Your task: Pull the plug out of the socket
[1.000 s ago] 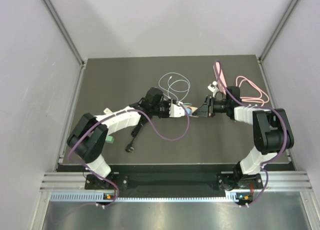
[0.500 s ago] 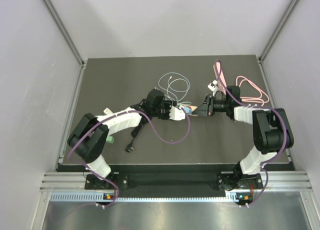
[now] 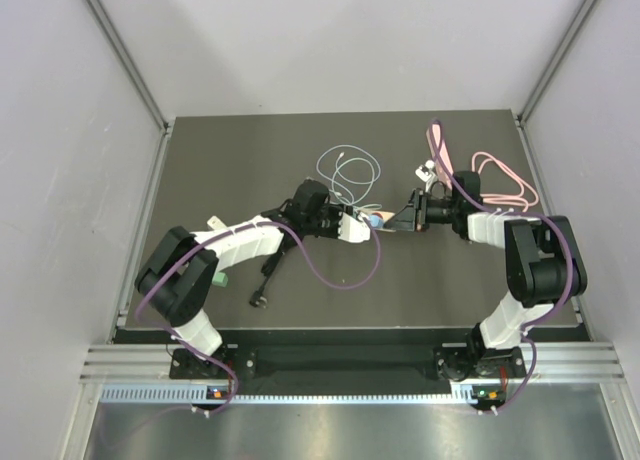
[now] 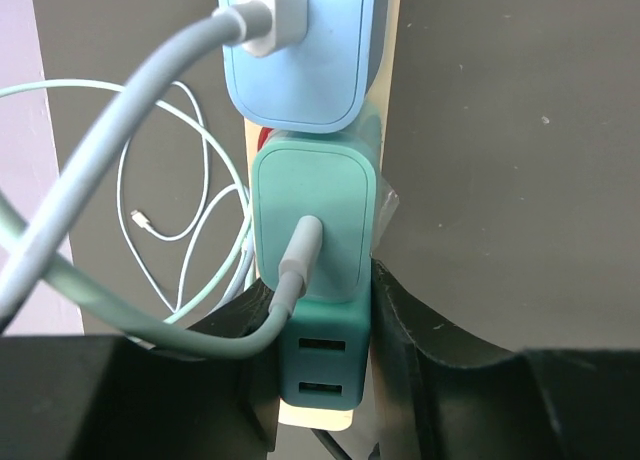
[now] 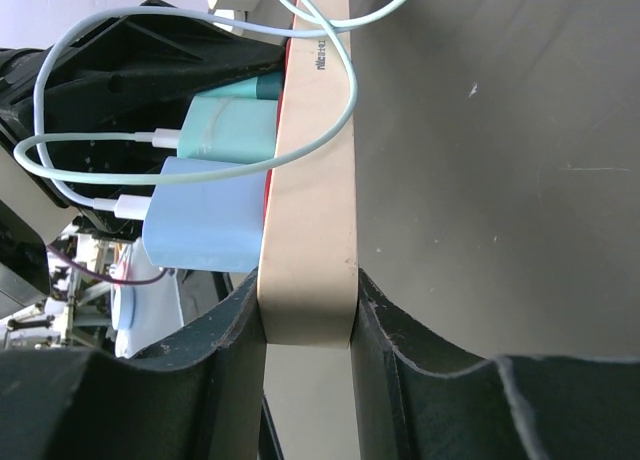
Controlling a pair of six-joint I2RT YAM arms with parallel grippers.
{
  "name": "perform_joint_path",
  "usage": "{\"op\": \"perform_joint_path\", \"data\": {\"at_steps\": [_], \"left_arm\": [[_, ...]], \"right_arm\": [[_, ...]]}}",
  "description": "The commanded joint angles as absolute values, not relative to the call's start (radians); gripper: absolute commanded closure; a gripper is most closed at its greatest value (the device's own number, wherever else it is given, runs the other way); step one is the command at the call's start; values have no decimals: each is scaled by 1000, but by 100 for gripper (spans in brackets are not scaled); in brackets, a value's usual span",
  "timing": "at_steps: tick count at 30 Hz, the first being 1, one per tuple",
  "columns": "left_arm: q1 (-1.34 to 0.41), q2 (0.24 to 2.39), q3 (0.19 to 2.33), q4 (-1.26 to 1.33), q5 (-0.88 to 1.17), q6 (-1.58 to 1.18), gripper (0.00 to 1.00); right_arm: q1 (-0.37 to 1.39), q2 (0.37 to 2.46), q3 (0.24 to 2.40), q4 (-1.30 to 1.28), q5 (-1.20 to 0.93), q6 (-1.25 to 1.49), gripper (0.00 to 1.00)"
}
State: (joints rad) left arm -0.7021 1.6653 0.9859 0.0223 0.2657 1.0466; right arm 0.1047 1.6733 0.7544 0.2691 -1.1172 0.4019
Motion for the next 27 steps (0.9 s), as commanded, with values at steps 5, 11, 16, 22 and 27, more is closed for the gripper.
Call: {"op": "perform_joint_path", "data": {"at_steps": [5, 11, 16, 22, 27], "left_arm": [[-706, 1648, 1005, -25, 245, 1017, 100], [-704, 1649, 1037, -34, 270, 942, 100], [-706, 1660, 1065, -35, 278, 855, 100], [-704, 1678, 1088, -40, 268, 773, 100], [-703, 1675, 1088, -22, 255, 727, 100]], "right_arm": [[112, 1661, 792, 347, -1226, 417, 98], [107, 1652, 793, 337, -1224, 408, 78], [106, 1651, 796, 331, -1224, 402, 55], [104, 1644, 798, 325, -1226, 397, 41], [97, 1631, 798, 327, -1226, 396, 33]]}}
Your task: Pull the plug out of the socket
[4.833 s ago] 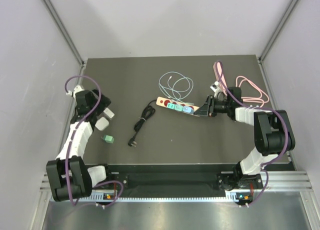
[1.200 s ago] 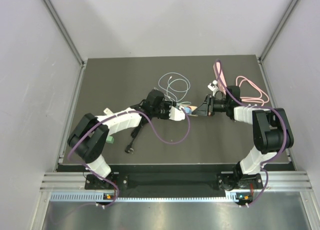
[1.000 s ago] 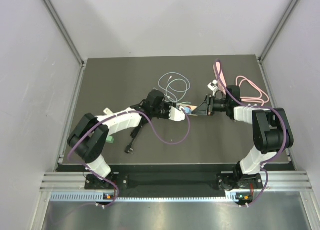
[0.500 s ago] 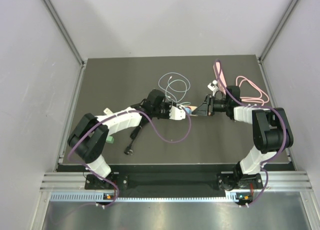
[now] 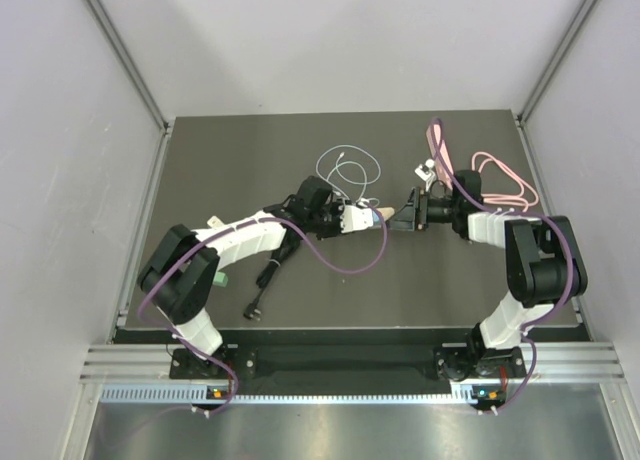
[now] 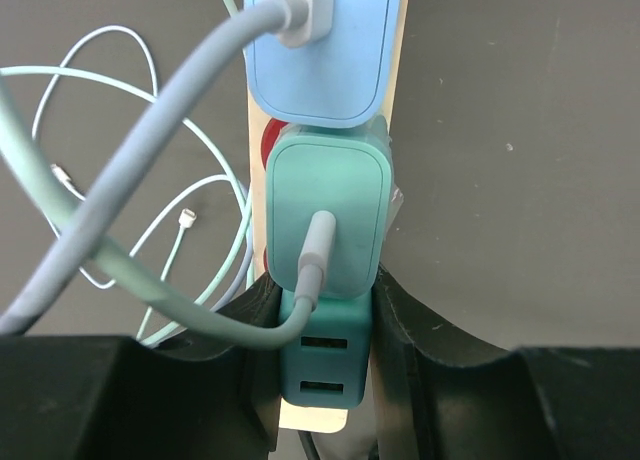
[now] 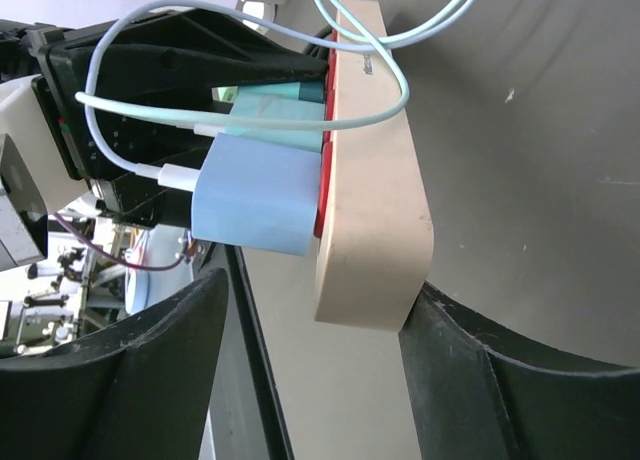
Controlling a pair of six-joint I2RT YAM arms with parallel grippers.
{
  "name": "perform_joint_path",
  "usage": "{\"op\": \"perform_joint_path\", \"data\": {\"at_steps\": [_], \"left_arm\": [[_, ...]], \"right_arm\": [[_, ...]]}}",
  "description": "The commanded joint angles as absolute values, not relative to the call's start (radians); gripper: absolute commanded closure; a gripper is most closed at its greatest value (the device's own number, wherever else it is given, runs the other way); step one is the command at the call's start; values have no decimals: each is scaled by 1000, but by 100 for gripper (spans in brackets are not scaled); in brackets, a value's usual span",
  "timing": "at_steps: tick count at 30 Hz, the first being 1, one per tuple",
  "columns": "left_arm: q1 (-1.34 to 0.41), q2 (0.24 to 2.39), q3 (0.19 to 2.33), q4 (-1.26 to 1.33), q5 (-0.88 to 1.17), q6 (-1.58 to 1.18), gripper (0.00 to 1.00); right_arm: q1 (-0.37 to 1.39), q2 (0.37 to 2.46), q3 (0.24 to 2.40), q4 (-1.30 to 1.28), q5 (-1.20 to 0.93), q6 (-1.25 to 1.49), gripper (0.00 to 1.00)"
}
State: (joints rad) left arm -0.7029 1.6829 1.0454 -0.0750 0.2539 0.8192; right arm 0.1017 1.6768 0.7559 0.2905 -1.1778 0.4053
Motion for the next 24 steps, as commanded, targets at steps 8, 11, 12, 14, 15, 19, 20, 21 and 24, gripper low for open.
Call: {"op": "perform_joint_path", "data": {"at_steps": [8, 11, 12, 14, 15, 19, 20, 21, 24], "left_arm": [[-704, 1651, 1072, -8, 282, 681, 100], [-701, 1652, 1078, -8, 265, 631, 100], [-695, 1654, 1081, -8, 262, 585, 100], [-687, 1658, 1097, 29, 258, 523, 100], [-678, 1661, 1104, 35, 252, 446, 100], [-658, 1678, 1169, 48, 249, 252, 100], [-657, 1687, 1181, 49, 249, 215, 100], [-654, 1693, 1192, 52, 247, 154, 100], [-650, 1715, 1232, 72, 252, 43, 100]], "right_arm": [[69, 1612, 788, 345, -1203, 417, 34], [57, 1595, 779, 363, -1206, 416, 27], [54, 1588, 775, 365, -1207, 414, 23], [43, 1565, 767, 367, -1200, 397, 11], [40, 1549, 759, 367, -1195, 385, 9], [37, 1537, 747, 368, -1189, 371, 2], [37, 1536, 746, 370, -1189, 370, 2], [37, 1534, 741, 373, -1189, 368, 2], [40, 1531, 732, 387, -1183, 368, 1]]}}
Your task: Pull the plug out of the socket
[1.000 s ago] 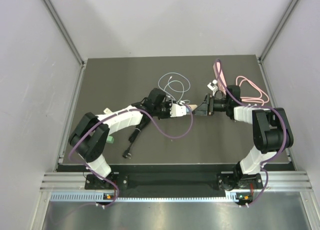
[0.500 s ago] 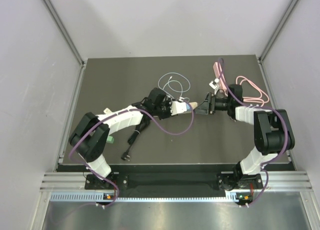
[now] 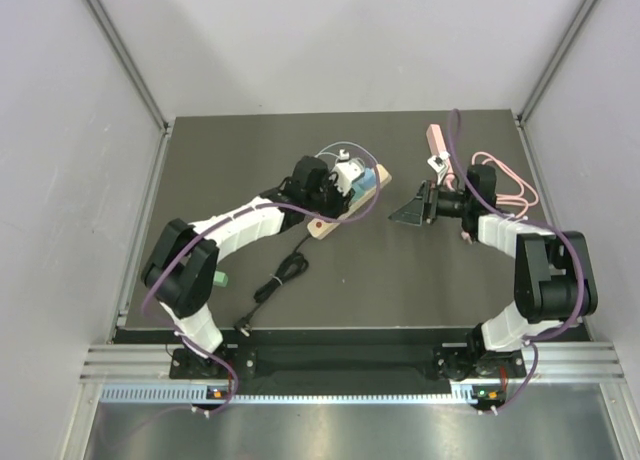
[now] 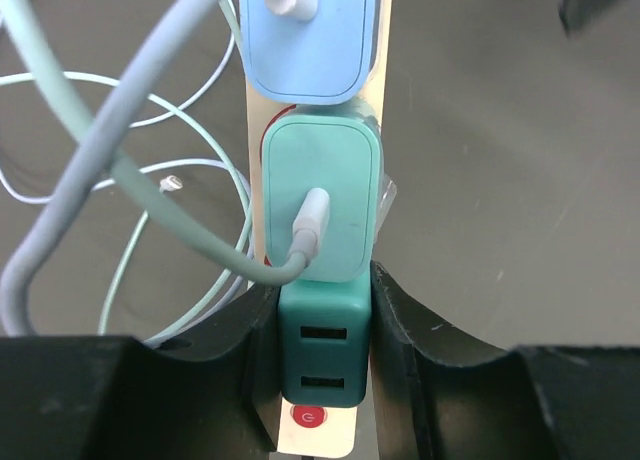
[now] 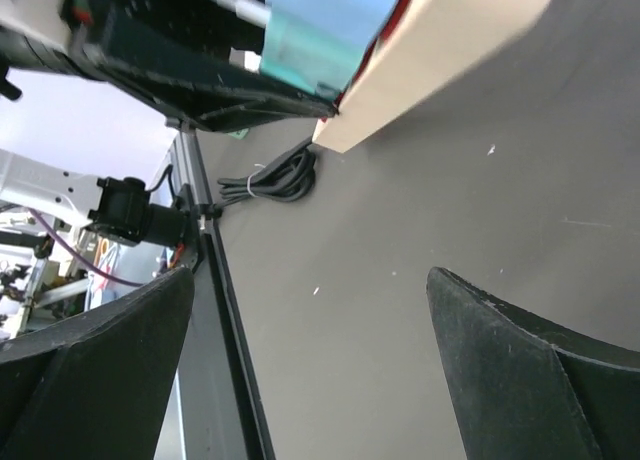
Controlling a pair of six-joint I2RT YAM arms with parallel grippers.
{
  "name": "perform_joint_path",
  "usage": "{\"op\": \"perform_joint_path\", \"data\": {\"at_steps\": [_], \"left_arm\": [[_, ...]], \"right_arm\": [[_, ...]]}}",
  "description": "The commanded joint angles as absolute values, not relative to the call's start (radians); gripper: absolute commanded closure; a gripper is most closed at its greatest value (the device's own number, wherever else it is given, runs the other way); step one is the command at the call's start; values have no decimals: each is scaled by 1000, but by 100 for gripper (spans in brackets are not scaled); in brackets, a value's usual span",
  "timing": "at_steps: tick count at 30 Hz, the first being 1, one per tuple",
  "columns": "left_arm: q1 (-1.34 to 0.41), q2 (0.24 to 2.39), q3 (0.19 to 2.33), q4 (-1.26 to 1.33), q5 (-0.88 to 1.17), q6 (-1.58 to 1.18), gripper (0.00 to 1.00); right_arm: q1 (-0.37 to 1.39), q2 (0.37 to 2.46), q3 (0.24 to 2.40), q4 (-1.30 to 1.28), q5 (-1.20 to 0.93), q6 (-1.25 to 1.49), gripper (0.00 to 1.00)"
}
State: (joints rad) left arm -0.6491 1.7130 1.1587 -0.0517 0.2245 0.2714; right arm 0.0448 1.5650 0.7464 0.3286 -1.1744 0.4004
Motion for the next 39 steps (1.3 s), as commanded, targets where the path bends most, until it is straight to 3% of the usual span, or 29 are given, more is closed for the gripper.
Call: {"op": "perform_joint_path", "data": {"at_steps": [1, 15, 20, 30, 33, 36, 37, 39], "left_arm": [[-650, 1720, 1241, 89, 259, 17, 100], [-670, 1815, 1287, 420, 180, -610, 100], [-706, 1818, 1273, 498, 66, -741, 100], [-811, 1870, 1313, 525, -132, -870, 100], [-834, 1888, 1327, 523, -159, -887, 100], [-848, 1894, 1335, 520, -192, -893, 100], [-848, 1894, 1336, 517, -199, -894, 100], [-853, 1894, 1342, 509, -213, -896, 100]], "right_arm": [[40, 1531, 727, 396, -1180, 368, 1], [159, 1502, 673, 428, -833, 452, 4], [181, 1488, 680, 396, -707, 482, 3], [189, 1479, 687, 379, -660, 488, 4], [189, 1500, 715, 312, -632, 448, 7], [189, 1523, 745, 244, -617, 413, 21], [189, 1529, 752, 232, -618, 408, 32], [189, 1545, 770, 204, -621, 394, 42]]}}
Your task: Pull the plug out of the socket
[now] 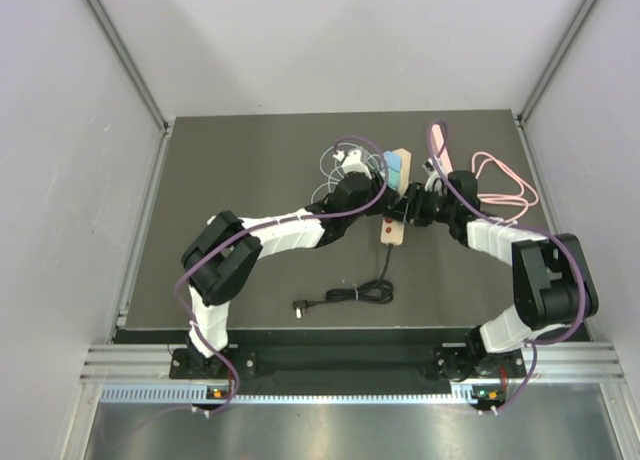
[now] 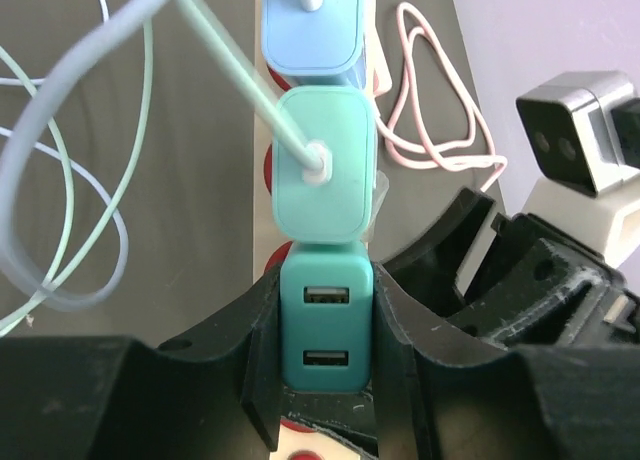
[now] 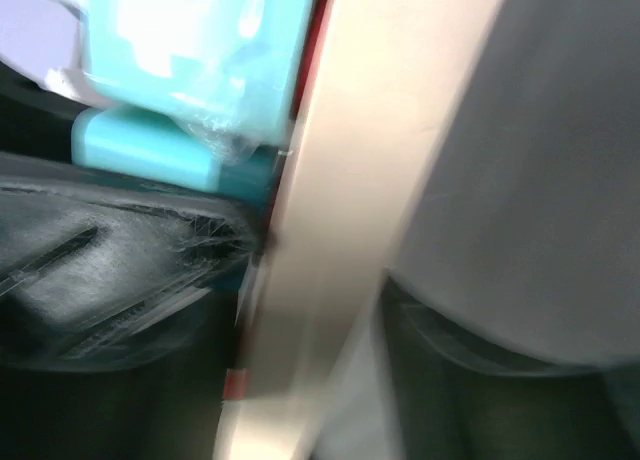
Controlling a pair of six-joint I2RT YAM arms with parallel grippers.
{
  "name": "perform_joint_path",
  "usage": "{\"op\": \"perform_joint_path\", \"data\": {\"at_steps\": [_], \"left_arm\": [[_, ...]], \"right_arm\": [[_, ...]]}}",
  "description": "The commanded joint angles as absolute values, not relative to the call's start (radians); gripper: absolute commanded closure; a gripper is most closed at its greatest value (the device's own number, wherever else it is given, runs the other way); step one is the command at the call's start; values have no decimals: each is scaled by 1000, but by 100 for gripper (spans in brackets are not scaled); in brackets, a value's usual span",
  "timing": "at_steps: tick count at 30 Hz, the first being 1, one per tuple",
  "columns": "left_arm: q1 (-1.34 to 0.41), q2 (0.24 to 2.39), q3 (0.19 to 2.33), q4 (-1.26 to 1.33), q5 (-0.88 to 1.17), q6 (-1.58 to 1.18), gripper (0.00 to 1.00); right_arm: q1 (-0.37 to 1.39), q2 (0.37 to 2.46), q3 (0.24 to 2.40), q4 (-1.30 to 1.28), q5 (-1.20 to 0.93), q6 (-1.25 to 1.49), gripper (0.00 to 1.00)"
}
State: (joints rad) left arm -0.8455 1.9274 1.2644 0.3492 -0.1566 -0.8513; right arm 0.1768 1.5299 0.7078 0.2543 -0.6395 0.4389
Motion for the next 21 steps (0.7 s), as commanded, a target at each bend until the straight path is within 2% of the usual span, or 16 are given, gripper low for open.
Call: {"op": "perform_joint_path", "data": {"at_steps": [1, 3, 4, 6, 13, 17, 21], "left_arm": [[-853, 1893, 1345, 505, -213, -896, 100], [-853, 1893, 1367, 453, -219, -911, 100], [-853, 1890, 1373, 434, -218, -917, 100], [-853, 1882, 1364, 423, -210, -920, 100], [-853, 1806, 1293, 426, -124, -931, 100], [-851, 1760, 1241, 416, -150, -960, 100], [-851, 1741, 1305, 215, -227, -1019, 100]], "right_arm": [[187, 1551, 775, 196, -626, 388, 56], [186, 1557, 798, 163, -643, 370, 73], [181, 1559, 804, 146, -647, 359, 88], [170, 1565, 825, 123, -663, 338, 100], [78, 1554, 805, 138, -726, 348, 100], [72, 1536, 801, 140, -710, 345, 100], [72, 1511, 796, 127, -661, 319, 100]]}}
